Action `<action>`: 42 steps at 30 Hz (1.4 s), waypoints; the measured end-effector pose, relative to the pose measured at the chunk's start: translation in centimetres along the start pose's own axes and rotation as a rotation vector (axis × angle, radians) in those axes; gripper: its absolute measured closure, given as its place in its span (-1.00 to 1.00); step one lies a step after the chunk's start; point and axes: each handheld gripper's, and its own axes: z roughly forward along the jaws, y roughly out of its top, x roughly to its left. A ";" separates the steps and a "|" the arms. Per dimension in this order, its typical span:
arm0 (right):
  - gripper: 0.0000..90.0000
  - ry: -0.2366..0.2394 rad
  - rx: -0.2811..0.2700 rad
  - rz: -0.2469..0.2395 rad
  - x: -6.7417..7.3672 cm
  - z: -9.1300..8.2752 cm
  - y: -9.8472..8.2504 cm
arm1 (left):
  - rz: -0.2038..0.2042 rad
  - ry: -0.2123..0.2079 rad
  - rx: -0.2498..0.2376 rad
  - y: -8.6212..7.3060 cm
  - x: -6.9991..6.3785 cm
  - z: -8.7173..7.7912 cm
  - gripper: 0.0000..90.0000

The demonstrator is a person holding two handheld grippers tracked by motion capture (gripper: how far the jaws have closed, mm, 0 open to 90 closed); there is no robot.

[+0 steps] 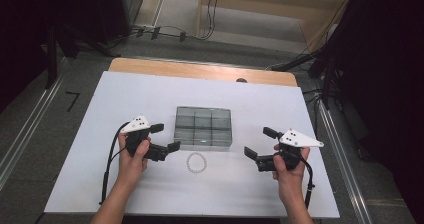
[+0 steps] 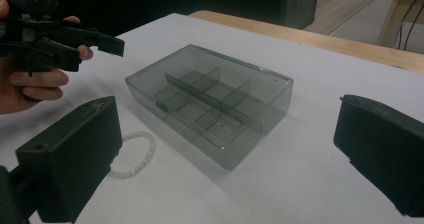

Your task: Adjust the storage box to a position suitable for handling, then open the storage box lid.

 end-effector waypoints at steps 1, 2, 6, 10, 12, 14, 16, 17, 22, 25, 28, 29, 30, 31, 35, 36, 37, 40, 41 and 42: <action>-1.00 0.000 0.000 0.000 0.0 0.0 0.0 | 0.003 -0.004 0.001 0.0 0.0 0.0 -1.00; -1.00 0.004 0.000 -0.004 0.2 0.3 0.2 | 0.005 -0.004 0.002 0.1 -0.1 0.0 -1.00; -1.00 0.021 0.014 -0.011 0.7 1.3 0.6 | 0.013 -0.007 0.009 0.2 -0.2 0.0 -1.00; -1.00 0.043 0.030 -0.003 1.1 2.3 0.9 | 0.007 -0.013 0.004 0.2 -0.1 0.0 -1.00; -1.00 0.057 0.047 -0.002 1.3 2.8 1.1 | 0.014 -0.010 0.013 0.2 0.0 0.1 -1.00; -0.98 0.083 0.069 0.002 1.4 3.2 1.3 | 0.017 -0.009 0.023 0.1 0.0 0.2 -1.00; -0.90 0.111 0.082 0.010 1.6 3.7 1.5 | 0.015 -0.012 0.024 0.1 0.0 0.2 -1.00; -0.87 0.117 0.087 0.011 1.7 3.9 1.7 | 0.016 -0.014 0.023 0.1 0.0 0.2 -1.00; -0.46 0.118 0.092 0.028 2.2 5.0 2.1 | 0.007 -0.017 0.015 0.2 0.1 0.0 -1.00; -0.18 0.085 0.112 0.014 2.8 5.9 2.2 | -0.011 -0.029 0.003 0.3 0.2 -0.1 -1.00; 0.20 0.067 0.138 -0.008 3.4 6.8 2.0 | -0.007 -0.028 0.010 0.2 0.3 -0.1 -1.00; 0.29 0.068 0.147 -0.012 3.6 7.1 1.9 | -0.008 -0.029 0.011 0.2 0.2 -0.1 -1.00; 0.44 0.069 0.157 -0.022 3.8 7.4 1.9 | -0.007 -0.029 0.012 0.2 0.2 0.0 -1.00; 0.54 0.073 0.165 -0.032 4.0 7.7 1.8 | -0.006 -0.029 0.014 0.2 0.2 0.0 -1.00; 0.70 0.091 0.212 -0.056 4.7 9.0 1.3 | -0.006 -0.035 0.026 0.1 0.2 0.2 -1.00; 0.73 0.088 0.224 -0.064 4.8 9.3 1.2 | -0.008 -0.034 0.025 0.1 0.2 0.3 -1.00; 0.77 0.087 0.234 -0.064 4.9 9.6 1.0 | -0.007 -0.034 0.028 0.0 0.2 0.3 -1.00; 0.86 0.096 0.253 -0.061 5.1 10.3 0.5 | -0.008 -0.035 0.034 0.0 0.1 0.5 -1.00; 0.89 0.097 0.261 -0.065 5.1 10.5 0.3 | -0.005 -0.035 0.037 0.0 0.1 0.5 -1.00; 0.91 0.101 0.266 -0.064 5.2 10.7 0.2 | -0.005 -0.036 0.037 0.0 0.1 0.5 -1.00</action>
